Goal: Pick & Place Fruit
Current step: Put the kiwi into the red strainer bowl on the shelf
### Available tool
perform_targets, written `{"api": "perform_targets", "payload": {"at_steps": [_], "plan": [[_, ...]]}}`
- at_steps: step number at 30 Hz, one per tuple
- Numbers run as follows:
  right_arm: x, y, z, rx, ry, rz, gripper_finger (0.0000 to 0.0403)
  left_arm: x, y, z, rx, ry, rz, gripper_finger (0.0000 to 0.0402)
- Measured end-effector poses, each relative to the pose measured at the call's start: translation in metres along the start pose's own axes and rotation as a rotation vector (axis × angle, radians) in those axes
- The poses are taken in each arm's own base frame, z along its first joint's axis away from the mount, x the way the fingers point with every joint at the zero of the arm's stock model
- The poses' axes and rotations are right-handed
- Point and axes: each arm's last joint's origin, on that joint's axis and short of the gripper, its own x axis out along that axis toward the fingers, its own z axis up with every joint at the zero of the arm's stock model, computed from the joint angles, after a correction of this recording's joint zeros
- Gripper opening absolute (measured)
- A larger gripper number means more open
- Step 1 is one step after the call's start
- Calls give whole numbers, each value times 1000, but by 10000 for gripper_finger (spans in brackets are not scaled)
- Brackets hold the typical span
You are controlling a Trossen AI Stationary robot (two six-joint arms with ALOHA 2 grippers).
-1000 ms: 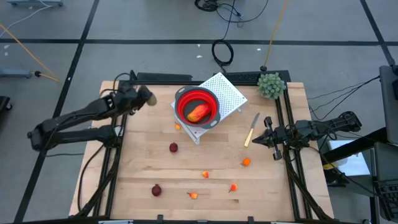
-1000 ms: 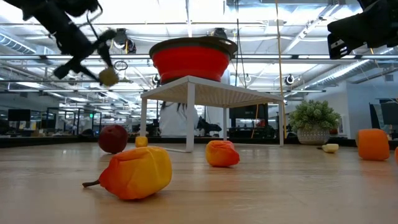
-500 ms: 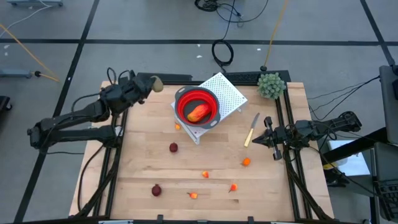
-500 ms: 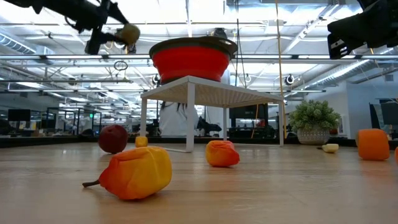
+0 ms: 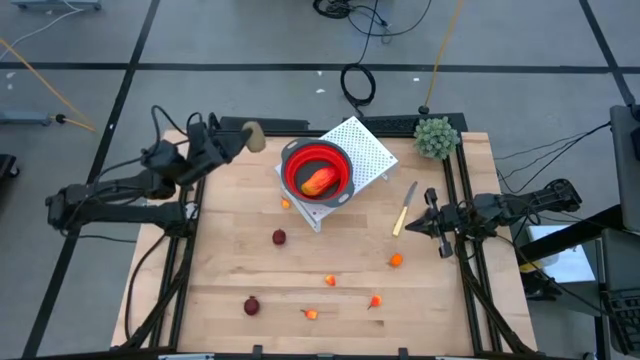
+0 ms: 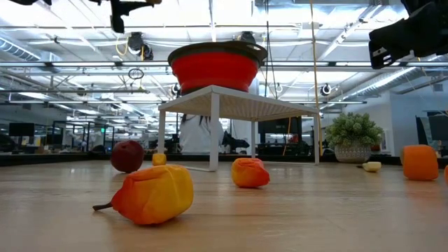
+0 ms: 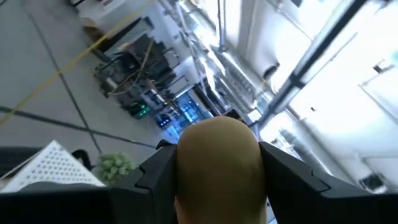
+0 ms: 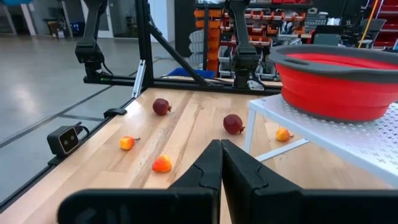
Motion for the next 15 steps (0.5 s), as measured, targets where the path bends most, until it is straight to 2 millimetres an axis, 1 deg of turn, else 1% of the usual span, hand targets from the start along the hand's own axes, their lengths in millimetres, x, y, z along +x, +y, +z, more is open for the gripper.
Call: {"api": "perform_targets", "payload": {"at_steps": [4,11,15], "plan": [[0,0,-2,-3,24,0,0,-1,-7,-2,59,0,-52,203],[0,0,-2,-2,21,0,0,-5,-20,-4,146,-1,-173,183],[0,0,-2,-21,21,0,0,-4,-26,-7,192,7,-256,187]]}}
